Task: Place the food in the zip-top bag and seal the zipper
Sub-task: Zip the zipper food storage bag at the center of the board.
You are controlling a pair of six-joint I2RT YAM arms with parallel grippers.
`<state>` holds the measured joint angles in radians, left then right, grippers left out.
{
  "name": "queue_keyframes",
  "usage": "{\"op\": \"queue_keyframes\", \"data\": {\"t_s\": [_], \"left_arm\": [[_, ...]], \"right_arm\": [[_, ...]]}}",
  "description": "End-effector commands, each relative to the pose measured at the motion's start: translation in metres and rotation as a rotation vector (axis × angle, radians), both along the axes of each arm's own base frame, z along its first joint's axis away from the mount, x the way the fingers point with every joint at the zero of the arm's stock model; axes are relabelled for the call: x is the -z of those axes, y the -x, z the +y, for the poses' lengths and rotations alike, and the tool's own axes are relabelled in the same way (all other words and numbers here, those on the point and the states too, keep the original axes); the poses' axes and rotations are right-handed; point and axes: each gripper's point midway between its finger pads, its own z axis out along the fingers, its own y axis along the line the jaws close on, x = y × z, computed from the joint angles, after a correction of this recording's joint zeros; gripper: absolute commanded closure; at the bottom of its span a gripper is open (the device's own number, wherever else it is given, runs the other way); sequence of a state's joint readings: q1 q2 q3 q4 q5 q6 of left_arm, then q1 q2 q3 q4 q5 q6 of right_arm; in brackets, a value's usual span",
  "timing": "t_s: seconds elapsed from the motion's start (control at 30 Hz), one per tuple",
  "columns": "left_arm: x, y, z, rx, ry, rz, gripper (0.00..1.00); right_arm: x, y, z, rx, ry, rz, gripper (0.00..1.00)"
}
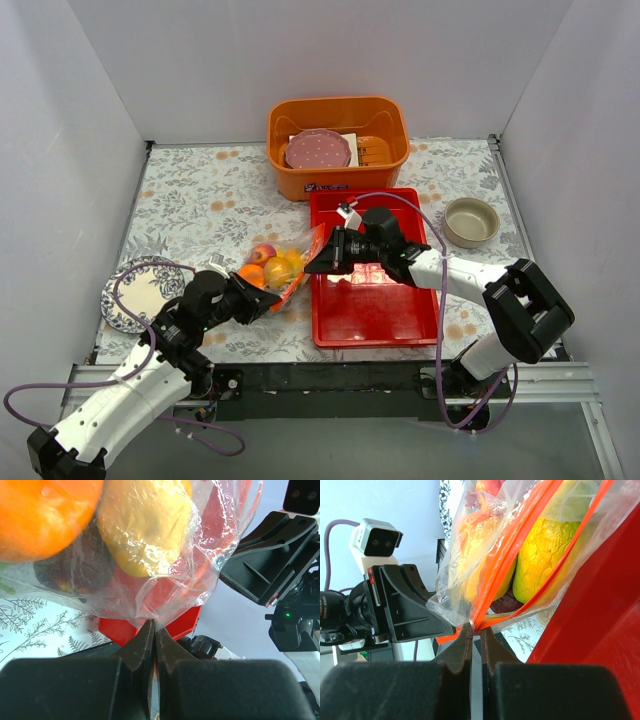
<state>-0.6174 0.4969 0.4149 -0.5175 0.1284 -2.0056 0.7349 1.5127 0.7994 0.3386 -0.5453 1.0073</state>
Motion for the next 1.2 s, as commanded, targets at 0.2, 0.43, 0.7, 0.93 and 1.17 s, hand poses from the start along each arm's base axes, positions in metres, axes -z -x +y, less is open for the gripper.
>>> {"op": "queue_keyframes", "data": {"t_s": [0.2, 0.43, 0.7, 0.93, 1.17], "left_arm": [[-0.005, 0.003, 0.006, -0.057, 0.024, 0.055, 1.0], [-0.004, 0.005, 0.008, -0.061, 0.021, 0.06, 1.0], [-0.004, 0.005, 0.008, -0.061, 0.018, 0.06, 1.0], [-0.003, 0.006, 0.008, -0.063, 0.019, 0.064, 1.0], [-0.004, 0.006, 0.009, -0.066, 0.019, 0.061, 1.0]], "right_arm": [[-0.025, -0.044, -0.004, 0.133, -0.039, -0.082, 0.96], [-0.027, -0.058, -0.015, 0.171, -0.04, -0.086, 0.96], [-0.027, -0.068, -0.023, 0.186, -0.041, -0.082, 0.96], [-0.021, -0.076, -0.031, 0.201, -0.022, -0.084, 0.95], [-0.022, -0.091, -0.04, 0.223, -0.014, -0.104, 0.95]]}}
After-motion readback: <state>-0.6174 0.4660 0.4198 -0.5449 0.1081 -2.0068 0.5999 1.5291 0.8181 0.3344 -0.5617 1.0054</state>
